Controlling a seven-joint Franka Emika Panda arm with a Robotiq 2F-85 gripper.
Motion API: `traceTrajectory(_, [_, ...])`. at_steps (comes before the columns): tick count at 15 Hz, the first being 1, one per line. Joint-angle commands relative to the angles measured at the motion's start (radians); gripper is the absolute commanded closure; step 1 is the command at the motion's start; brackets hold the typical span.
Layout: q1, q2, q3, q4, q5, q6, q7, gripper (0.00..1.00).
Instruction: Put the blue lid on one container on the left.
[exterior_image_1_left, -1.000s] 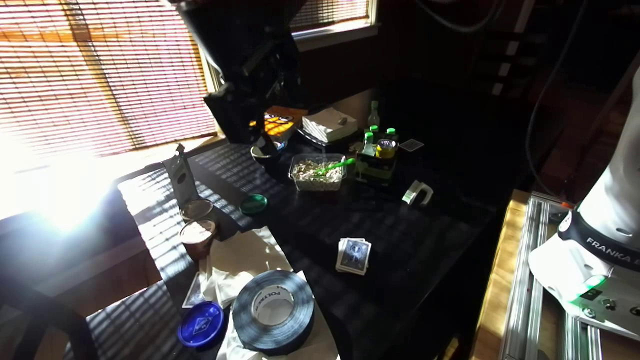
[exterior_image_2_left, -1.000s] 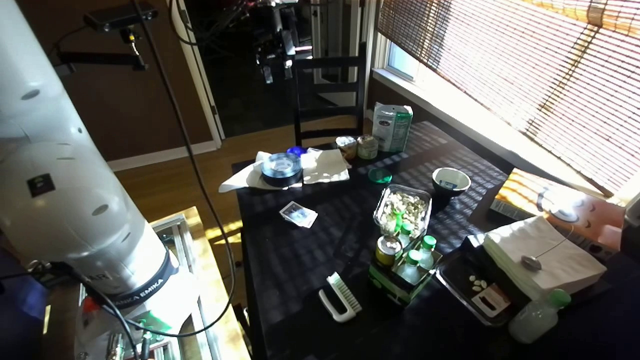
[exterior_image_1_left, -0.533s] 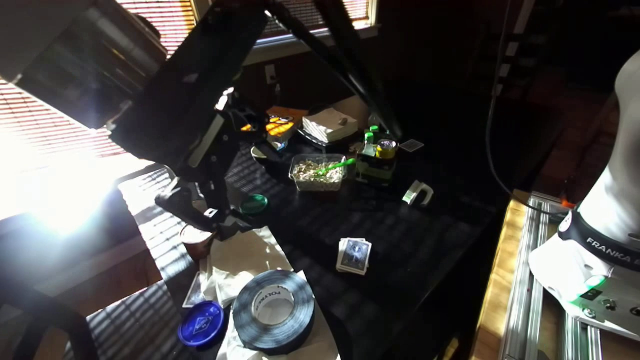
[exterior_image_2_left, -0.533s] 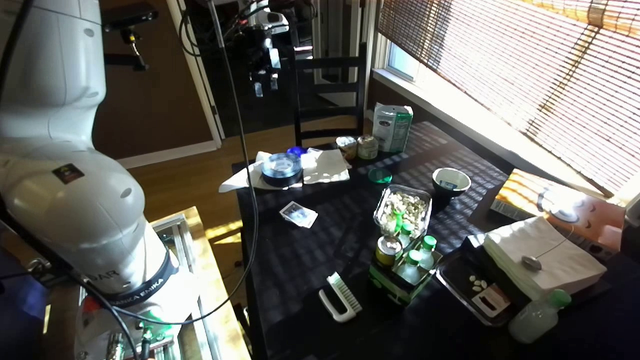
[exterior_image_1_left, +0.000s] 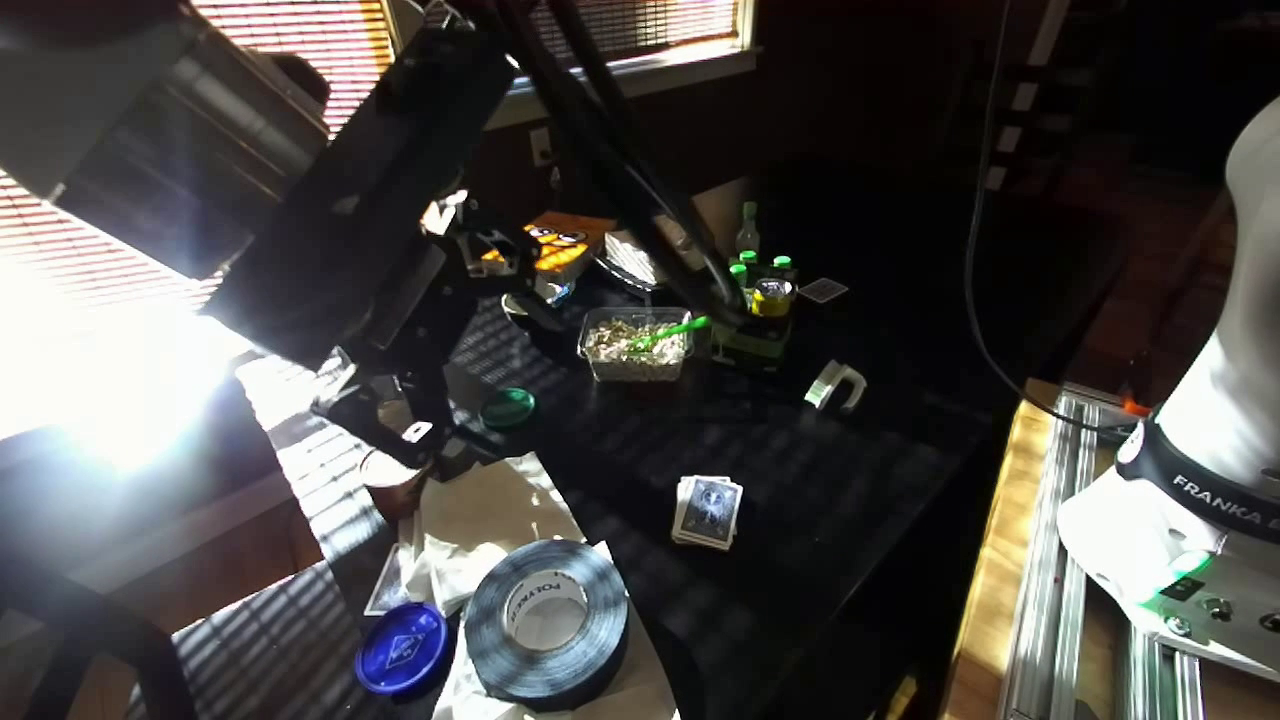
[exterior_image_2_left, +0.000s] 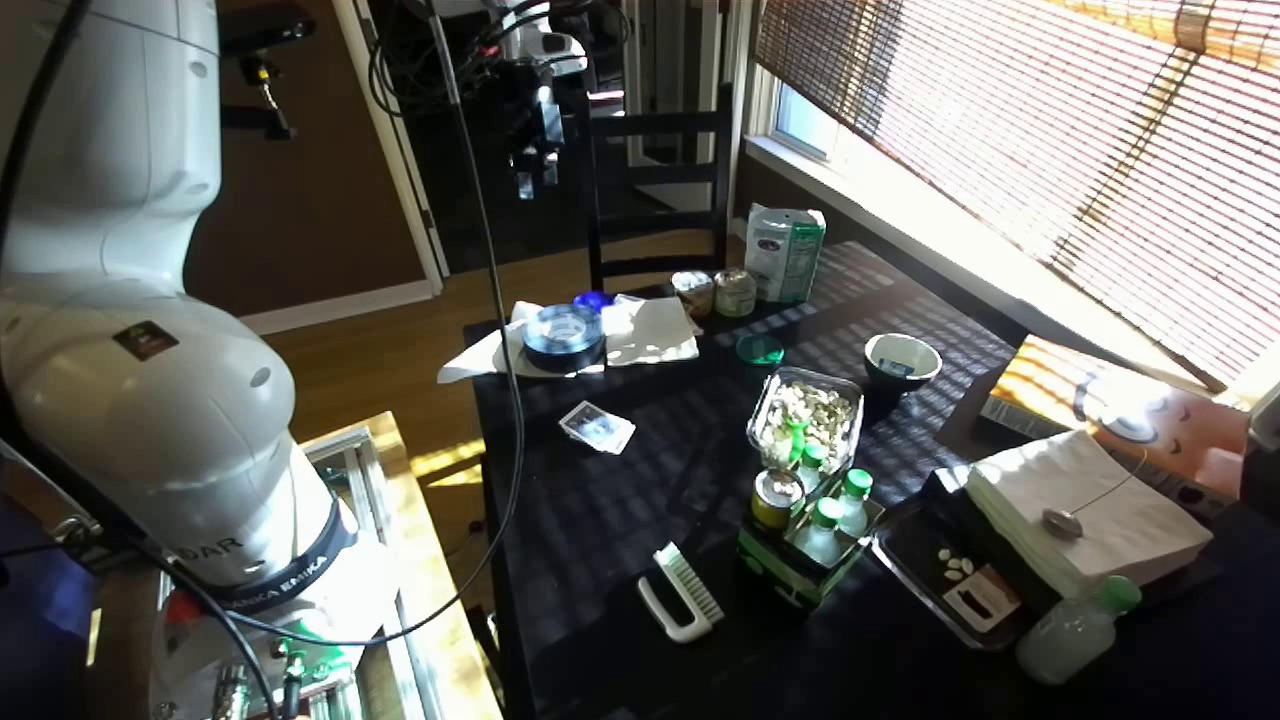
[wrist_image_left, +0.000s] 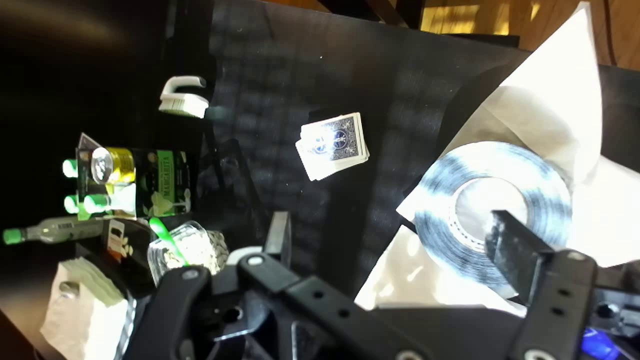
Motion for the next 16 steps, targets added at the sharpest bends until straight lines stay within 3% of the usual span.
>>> traceTrajectory(1, [0.066,0.123,-0.054,0.104,0.047,-0.023,0.184,0.0])
traceTrajectory(5, [0.138,0.243,-0.091,0.239,0.037,-0.021,0.265,0.0])
traceTrajectory(10, [0.291,0.412,-0.146,0.471,0.008,-0.081,0.322,0.0])
traceTrajectory(16, [0.434,0.611,-0.199,0.729,-0.081,-0.286,0.273,0.0])
